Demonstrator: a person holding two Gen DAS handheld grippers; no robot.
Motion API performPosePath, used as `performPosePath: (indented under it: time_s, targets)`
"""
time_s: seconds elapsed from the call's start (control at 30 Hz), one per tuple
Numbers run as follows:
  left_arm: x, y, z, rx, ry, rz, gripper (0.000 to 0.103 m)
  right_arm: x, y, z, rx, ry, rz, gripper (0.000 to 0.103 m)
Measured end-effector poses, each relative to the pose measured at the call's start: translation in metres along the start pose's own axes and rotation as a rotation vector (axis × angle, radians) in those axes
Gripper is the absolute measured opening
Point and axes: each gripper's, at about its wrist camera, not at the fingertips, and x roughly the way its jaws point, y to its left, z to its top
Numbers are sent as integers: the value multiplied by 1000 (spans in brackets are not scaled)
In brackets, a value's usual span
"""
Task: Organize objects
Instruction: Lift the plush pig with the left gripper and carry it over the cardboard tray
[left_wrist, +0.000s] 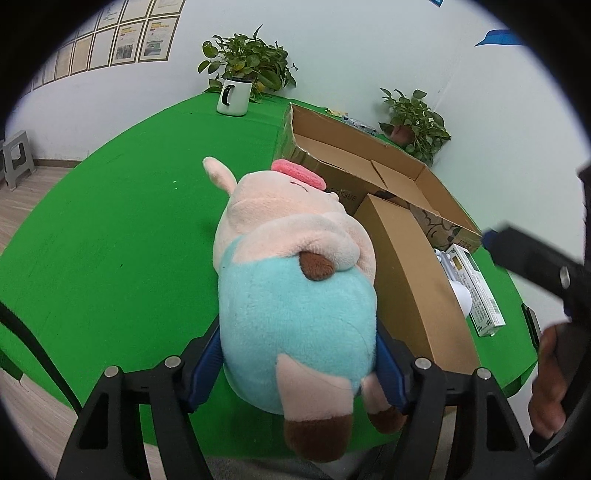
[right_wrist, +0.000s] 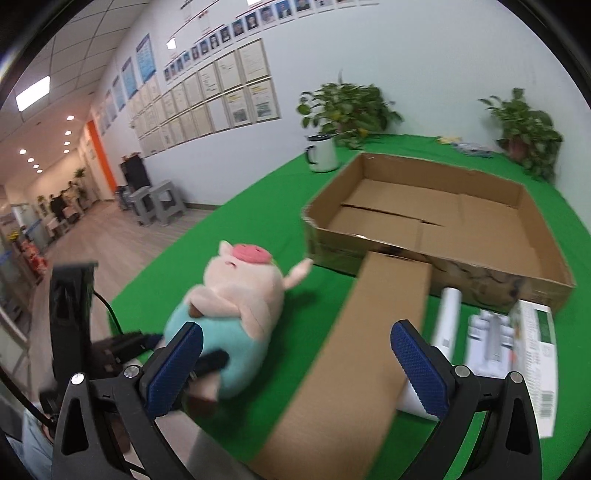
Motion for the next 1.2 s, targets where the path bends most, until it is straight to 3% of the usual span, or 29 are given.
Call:
performPosePath:
  time_s: [0.13, 0.33, 0.53, 0.67, 0.73, 0.93, 1.2]
  targets:
    - [-4, 4, -8, -3, -6, -20, 72, 24, 16, 17, 14, 56, 85, 102]
    - [-6, 7, -14, -5, -19, -32, 72, 80, 34, 21, 40, 243, 172, 101]
    - [-5, 13, -13, -25, -20, -46, 72, 106, 41, 16, 58, 359, 191, 98]
    - [-4, 11, -12, -8, -22, -42, 71, 113, 60, 12, 1, 412, 185, 86]
    - [-3, 11, -11, -9, -22, -37, 71, 114, 72, 9, -53, 412, 142, 86]
    - [-3, 11, -10, -8, -27, -35, 68, 118, 70, 7, -64, 394, 126, 78]
    - [-5, -5, -4, 47, -37, 4, 63, 106, 54, 6, -42, 329, 147, 70]
